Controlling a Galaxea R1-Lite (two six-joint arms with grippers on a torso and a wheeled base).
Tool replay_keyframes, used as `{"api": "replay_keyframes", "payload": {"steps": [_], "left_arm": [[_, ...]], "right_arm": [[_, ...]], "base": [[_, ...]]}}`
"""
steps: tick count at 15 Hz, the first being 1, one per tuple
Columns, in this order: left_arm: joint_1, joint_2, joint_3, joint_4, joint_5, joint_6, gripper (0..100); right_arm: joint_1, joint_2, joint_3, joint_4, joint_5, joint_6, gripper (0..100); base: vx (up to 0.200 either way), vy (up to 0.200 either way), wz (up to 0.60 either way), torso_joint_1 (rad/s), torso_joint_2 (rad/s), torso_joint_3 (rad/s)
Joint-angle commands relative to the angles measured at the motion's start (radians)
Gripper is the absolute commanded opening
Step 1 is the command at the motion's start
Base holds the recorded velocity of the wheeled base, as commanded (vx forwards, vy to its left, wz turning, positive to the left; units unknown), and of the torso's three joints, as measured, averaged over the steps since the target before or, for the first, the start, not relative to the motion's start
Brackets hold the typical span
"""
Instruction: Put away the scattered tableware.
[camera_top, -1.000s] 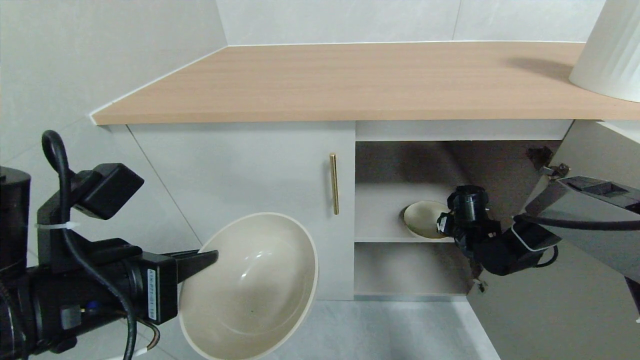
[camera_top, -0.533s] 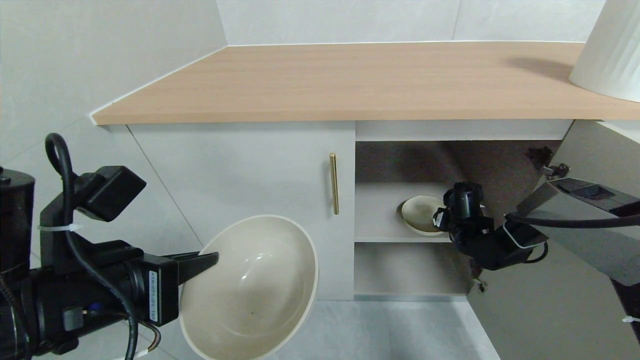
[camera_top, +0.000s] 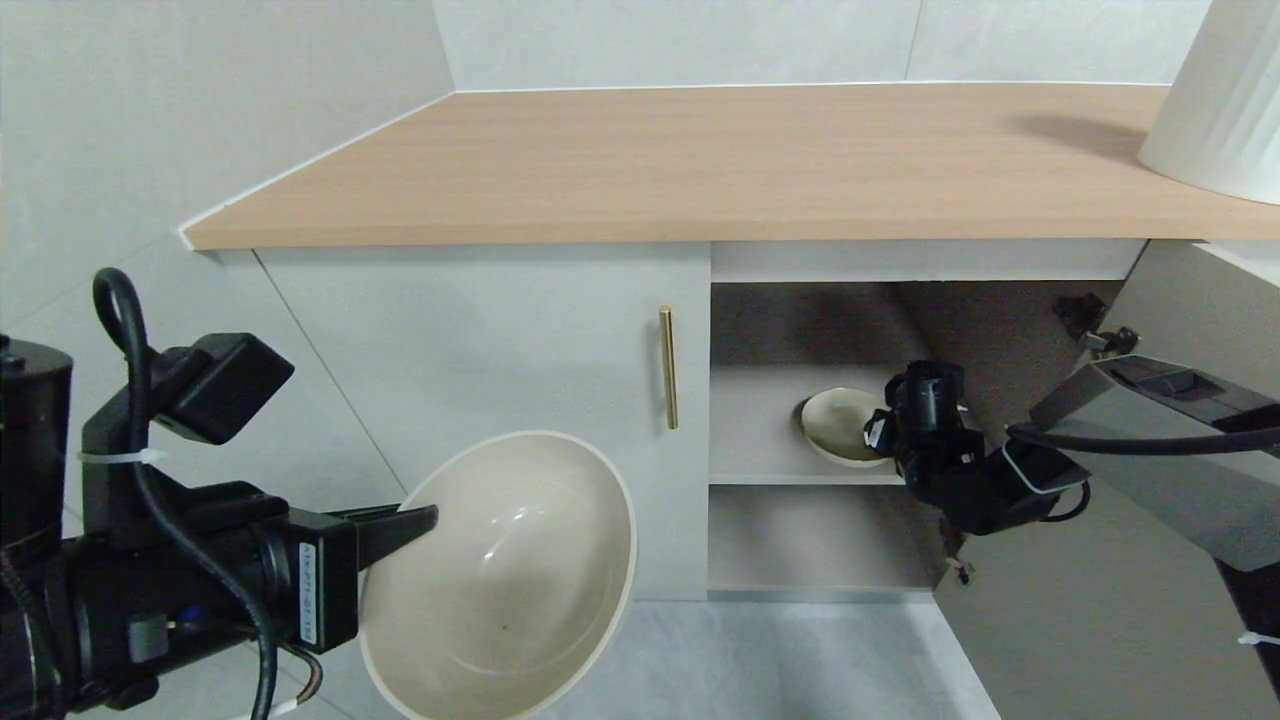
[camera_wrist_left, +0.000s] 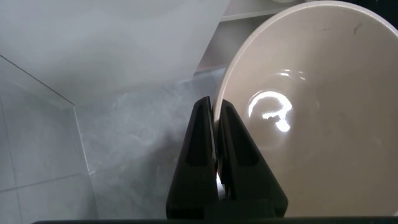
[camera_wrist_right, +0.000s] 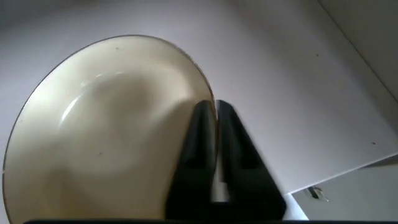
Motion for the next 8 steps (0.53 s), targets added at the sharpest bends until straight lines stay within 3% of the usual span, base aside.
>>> {"api": "replay_keyframes", "payload": {"steps": [1,5,8], "left_arm": [[0.000,0.001,-0.001,0.000,0.002,-0.001,0],[0.000,0.001,-0.001,-0.001,0.000,-0.001,0],[0.000,0.044,-0.011,-0.006,-0.001,-0.001,0]], "right_arm": [[0.001,0.004,-0.008,-0.001,0.000,0.005,100],[0.001,-0.034,0.014,0.001,0.001,0.021,100],[0.019,-0.238,0.186,0.011,0.047,0.019,100]], "base": [[0.000,0.000,0.00,0.000,0.00,0.000],[0.000,0.000,0.00,0.000,0.00,0.000],[0.000,0.000,0.00,0.000,0.00,0.000]]}}
